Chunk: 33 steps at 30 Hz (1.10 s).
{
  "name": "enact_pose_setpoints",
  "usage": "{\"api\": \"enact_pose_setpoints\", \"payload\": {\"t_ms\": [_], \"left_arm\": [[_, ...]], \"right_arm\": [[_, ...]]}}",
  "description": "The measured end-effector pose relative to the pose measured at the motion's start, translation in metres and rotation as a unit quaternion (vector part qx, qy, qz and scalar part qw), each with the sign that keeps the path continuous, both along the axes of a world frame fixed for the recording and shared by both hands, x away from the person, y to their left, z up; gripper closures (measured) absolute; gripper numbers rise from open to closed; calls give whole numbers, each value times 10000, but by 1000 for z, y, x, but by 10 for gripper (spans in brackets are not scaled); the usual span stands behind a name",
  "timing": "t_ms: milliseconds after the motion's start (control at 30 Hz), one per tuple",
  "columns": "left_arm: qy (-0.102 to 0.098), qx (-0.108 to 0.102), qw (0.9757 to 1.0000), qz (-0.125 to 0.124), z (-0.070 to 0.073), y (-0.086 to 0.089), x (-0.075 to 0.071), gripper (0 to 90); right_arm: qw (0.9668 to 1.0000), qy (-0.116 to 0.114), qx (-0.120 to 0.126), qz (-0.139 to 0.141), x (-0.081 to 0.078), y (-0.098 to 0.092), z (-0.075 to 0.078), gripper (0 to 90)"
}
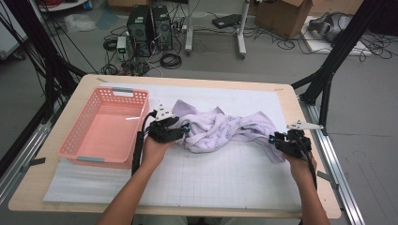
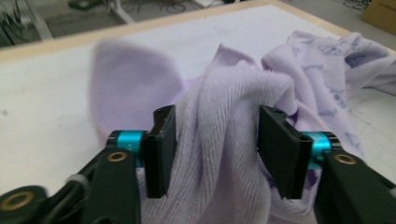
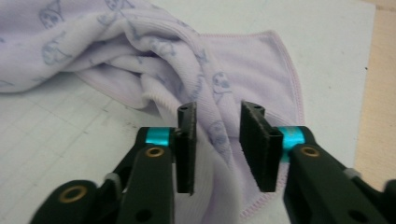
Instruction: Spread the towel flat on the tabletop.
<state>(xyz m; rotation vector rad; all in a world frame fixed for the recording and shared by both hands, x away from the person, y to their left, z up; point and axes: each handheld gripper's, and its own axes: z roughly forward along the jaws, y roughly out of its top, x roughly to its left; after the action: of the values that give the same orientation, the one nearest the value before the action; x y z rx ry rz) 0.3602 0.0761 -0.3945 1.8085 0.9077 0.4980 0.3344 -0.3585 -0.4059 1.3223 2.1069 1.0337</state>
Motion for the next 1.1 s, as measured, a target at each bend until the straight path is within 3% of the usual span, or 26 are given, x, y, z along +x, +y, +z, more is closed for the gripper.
{"api": "enact_pose_setpoints", "payload": {"t_ms": [67, 100, 167, 267, 433, 567, 667, 733, 800, 833, 867, 933, 967, 1067, 1100], "left_arm": [[-113, -140, 9994, -300, 5, -3, -7, 466], [-96, -115, 9987, -481, 6, -6, -8, 489], [107, -60, 9963, -856, 3, -13, -9, 496], [261, 126, 9929, -1152, -3, -24, -9, 485], [284, 509, 9889, -1364, -12, -38, -9, 419], [415, 1015, 9847, -1351, -27, -50, -3, 350], [259, 1449, 9797, -1363, -36, -59, -2, 283], [132, 1659, 9769, -1344, -38, -65, -4, 287], [14, 1861, 9742, -1275, -37, -66, -6, 419], [49, 1801, 9754, -1272, -35, -65, -6, 564], [143, 1759, 9758, -1289, -33, -63, -6, 649], [361, 1475, 9779, -1434, -30, -61, -6, 718], [514, 1203, 9792, -1553, -28, -60, -7, 730], [894, 274, 9748, -2027, -16, -62, -13, 739], [961, -84, 9711, -2184, -11, -62, -14, 739]], "right_arm": [[10000, -60, 49, 36, -3, 1, 1, 623], [9999, -72, 80, 47, -4, 2, 2, 623], [9999, -97, 75, 105, -6, 5, 2, 623], [9997, -103, 62, 203, -8, 11, 1, 625], [9992, -109, 78, 370, -11, 20, -2, 626], [9988, -67, 41, 476, -10, 26, -6, 627], [9986, -35, 43, 522, -10, 29, -7, 628], [9985, -30, 52, 544, -10, 30, -7, 629], [9985, -48, 48, 542, -9, 31, -8, 630], [9984, -56, 48, 552, -9, 31, -8, 630], [9984, -52, 44, 554, -9, 31, -8, 631], [9983, -57, 49, 571, -9, 31, -8, 636], [9984, -51, 64, 557, -10, 30, -7, 639], [9987, -78, 115, 495, -9, 27, -7, 646], [9989, -61, 143, 437, -9, 26, -7, 647]]}}
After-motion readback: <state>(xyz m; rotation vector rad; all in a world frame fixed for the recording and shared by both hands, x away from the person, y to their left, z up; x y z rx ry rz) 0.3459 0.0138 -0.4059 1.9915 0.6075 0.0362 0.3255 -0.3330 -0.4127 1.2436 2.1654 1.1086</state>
